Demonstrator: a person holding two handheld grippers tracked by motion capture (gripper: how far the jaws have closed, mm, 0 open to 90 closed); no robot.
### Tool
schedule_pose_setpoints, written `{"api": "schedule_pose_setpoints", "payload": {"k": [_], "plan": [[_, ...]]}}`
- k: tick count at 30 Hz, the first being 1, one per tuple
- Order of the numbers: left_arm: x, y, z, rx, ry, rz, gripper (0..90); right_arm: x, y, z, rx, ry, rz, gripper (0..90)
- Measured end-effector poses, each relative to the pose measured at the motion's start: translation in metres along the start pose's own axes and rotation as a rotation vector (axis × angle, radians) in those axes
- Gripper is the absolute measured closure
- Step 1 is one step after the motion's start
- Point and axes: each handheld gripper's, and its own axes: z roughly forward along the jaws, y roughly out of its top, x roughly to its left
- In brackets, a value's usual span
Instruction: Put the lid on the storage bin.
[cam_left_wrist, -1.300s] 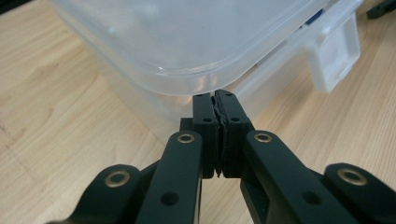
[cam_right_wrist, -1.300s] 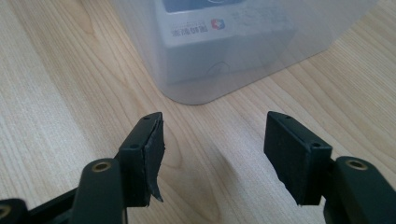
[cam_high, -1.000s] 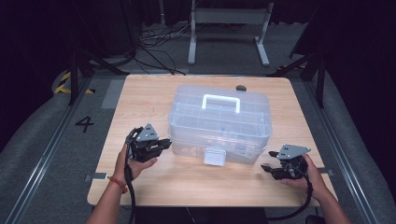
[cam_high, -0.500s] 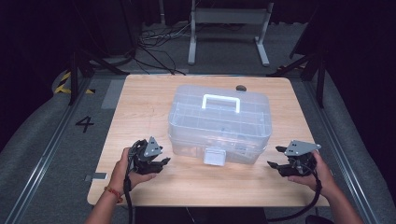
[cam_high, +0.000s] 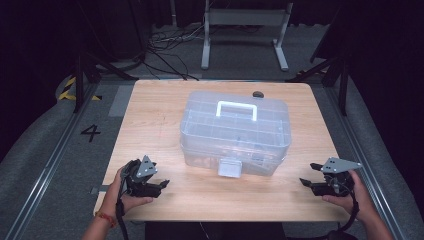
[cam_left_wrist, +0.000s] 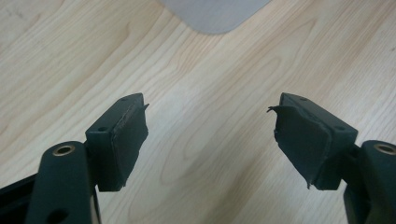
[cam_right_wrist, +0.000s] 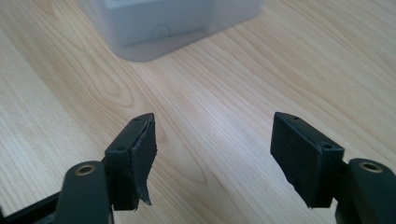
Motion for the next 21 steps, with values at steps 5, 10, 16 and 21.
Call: {"api": "schedule_pose_setpoints", "payload": {"k": [5, 10, 16, 21], "plan": [[0.004, -0.017, -0.001, 0.021, -0.006, -0.041, 23.9, -0.006, -0.016, 0.002, -0.008, -0.034, 0.084, 28.3], [0.006, -0.032, 0.001, 0.055, -0.02, -0.066, 20.6, -0.009, -0.027, 0.011, 0.005, -0.045, 0.15, 25.2], [0.009, -0.047, 0.004, 0.013, -0.061, -0.155, 15.5, -0.016, -0.038, 0.019, -0.023, -0.034, 0.223, 19.8], [0.011, -0.054, 0.004, -0.033, -0.055, -0.149, 12.4, -0.016, -0.037, 0.02, -0.022, -0.034, 0.223, 19.2]]}}
